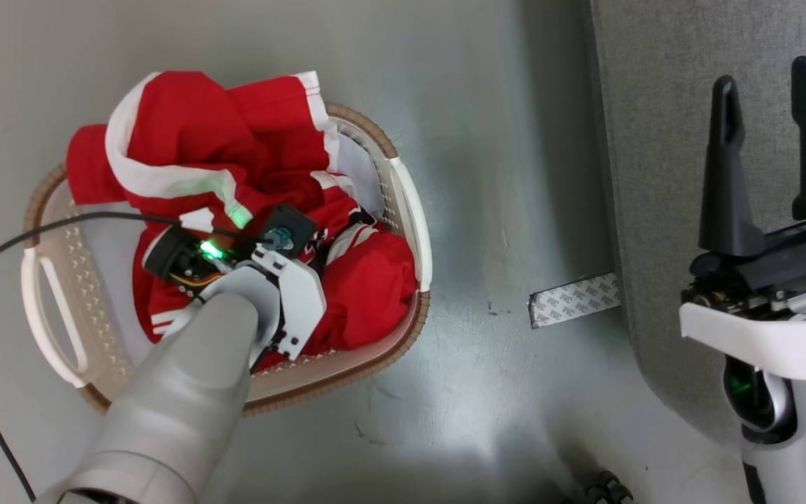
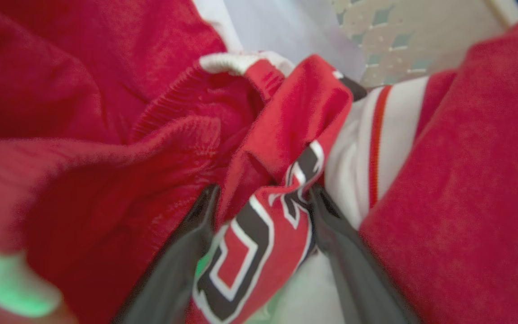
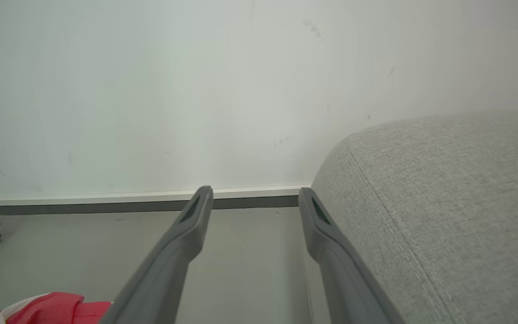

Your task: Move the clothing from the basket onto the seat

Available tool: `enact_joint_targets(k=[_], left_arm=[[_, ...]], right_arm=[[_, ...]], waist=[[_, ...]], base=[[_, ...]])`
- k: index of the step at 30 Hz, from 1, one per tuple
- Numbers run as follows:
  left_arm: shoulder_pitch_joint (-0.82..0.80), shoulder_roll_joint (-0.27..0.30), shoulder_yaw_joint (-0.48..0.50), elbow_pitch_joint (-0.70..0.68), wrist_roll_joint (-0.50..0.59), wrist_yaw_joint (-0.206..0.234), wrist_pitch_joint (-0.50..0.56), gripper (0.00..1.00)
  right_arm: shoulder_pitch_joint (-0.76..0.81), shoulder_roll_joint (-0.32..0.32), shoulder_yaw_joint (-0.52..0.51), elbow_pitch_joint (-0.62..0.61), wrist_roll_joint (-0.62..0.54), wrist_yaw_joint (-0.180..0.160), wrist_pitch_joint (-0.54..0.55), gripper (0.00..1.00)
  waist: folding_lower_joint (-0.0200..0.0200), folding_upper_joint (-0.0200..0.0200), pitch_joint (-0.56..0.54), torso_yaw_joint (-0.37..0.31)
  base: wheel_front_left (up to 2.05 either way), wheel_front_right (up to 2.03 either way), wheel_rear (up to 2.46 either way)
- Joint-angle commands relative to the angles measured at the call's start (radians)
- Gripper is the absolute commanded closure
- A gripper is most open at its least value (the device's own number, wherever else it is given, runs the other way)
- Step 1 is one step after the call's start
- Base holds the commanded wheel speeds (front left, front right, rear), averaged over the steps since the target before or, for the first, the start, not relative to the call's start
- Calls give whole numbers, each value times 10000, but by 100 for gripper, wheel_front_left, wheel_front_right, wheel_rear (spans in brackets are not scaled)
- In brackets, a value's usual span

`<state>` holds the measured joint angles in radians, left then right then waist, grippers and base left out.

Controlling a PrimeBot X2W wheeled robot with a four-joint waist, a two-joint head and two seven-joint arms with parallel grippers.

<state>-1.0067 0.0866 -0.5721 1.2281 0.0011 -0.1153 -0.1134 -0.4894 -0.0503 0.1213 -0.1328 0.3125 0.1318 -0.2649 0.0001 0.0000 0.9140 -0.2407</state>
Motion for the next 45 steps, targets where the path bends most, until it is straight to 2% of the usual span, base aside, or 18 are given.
enact_joint_targets(k=[1,2,3,10,16,27,38,45], left_arm=[[89,27,-20,119,-112,-33,-94,60],[117,5,-44,147,-124,-44,-95,83],[149,-29,-82,160,-141,-57,-159,100],[658,-273,40,118,-783,-111,-794,100],[1800,-346,40,-366,-1657,-139,-1316,100],[3991,-348,-1069,-2382,-3871,-149,-1209,100],[4734,-255,-1236,-3562,-4637,-132,-951,100],[4837,42,-1173,-4671,-4797,-8,-684,100]], right_arm=[[42,-5,-129,-46,182,-21,7,0],[63,-3,-162,-41,206,-21,7,0],[91,-3,-200,-22,208,-21,7,0],[434,-5,-379,301,-13,-21,7,0],[1129,-8,-516,629,-235,-21,7,0],[2976,-12,-1050,1239,-588,-21,7,0],[4190,-11,-1078,1811,-816,-21,7,0],[4624,-107,-950,2015,-951,-21,7,0]], waist=[[-1,0,-9,-27],[-1,0,-38,-19],[-1,0,-89,-2],[-1,0,-1073,406],[-1,0,-2747,980],[-1,0,-5955,2054],[-1,0,-8049,2519],[-1,0,-8778,2651]], base=[[0,0,0],[0,0,0],[0,0,0],[0,0,0],[0,0,0],[0,0,0],[0,0,0],[0,0,0]])
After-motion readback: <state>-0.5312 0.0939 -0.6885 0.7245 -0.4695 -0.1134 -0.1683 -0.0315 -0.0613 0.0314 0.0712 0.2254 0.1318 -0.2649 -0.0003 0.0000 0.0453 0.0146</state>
